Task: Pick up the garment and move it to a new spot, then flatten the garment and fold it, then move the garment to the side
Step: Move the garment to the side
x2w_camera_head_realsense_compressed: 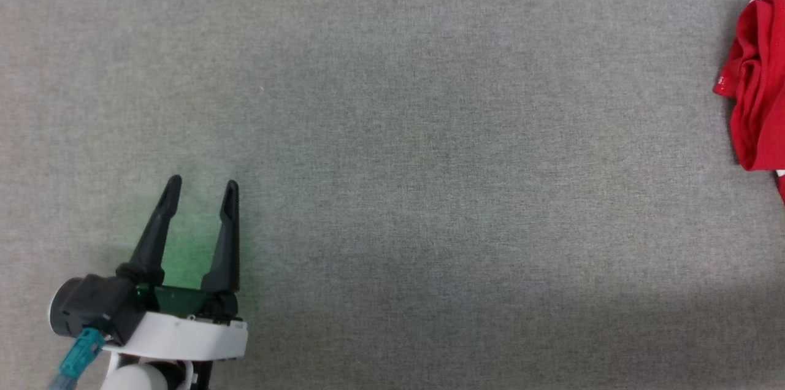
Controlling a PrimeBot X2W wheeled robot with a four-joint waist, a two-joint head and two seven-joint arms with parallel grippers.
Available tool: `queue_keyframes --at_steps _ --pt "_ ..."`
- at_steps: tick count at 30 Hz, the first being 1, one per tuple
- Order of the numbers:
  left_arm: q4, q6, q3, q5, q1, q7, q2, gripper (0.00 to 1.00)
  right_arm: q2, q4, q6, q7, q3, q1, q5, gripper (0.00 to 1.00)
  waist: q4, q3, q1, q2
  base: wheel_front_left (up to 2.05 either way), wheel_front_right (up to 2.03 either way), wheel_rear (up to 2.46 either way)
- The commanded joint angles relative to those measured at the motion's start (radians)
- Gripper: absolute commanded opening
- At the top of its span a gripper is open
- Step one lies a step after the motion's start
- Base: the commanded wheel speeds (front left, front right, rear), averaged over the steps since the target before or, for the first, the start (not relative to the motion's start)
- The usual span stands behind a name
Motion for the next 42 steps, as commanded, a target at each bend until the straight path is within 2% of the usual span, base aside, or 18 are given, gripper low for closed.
queue_keyframes --at_steps 1,7,10,21,29,34,42 --pt "0.001 0.003 0.003 0.006 -0.009 0.001 -0.002 1.0 0.006 0.005 -0.002 -0.01 -0.009 -0.009 -0.003 1.0 0.003 -0.007 0.0 -0.0001 0.0 0.0 0.0" --pt "0.025 -0.004 0.007 -0.004 -0.025 0.001 -0.017 1.0 0.035 0.03 -0.002 -0.078 -0.009 -0.013 0.0 1.0 0.007 -0.077 0.0 -0.0001 0.0 0.0 0.0" --pt "0.044 -0.005 0.01 0.004 -0.03 0.001 -0.019 1.0 0.079 0.016 -0.002 -0.1 0.003 -0.006 0.044 1.0 0.006 -0.126 0.0 -0.0001 0.0 0.0 0.0" --pt "0.168 -0.012 0.045 -0.007 -0.06 0.001 -0.013 1.0 0.241 -0.125 -0.002 -0.25 0.134 0.162 0.178 1.0 0.002 -0.284 0.0 -0.0001 0.0 0.0 0.0" --pt "0.236 -0.012 0.062 -0.003 -0.065 0.001 0.004 1.0 0.356 -0.25 -0.002 -0.335 0.144 0.321 0.237 1.0 0.007 -0.356 0.0 -0.0001 0.0 0.0 0.0" --pt "0.249 -0.013 0.062 0.0 -0.024 0.001 0.003 1.0 0.406 -0.344 -0.002 -0.328 0.118 0.429 0.258 1.0 0.007 -0.389 0.0 -0.0001 0.0 0.0 0.0" --pt "0.237 -0.004 0.068 0.002 0.088 0.001 -0.02 1.0 0.438 -0.517 -0.002 -0.286 0.049 0.625 0.27 1.0 0.016 -0.419 0.0 -0.0001 0.0 0.0 0.0"
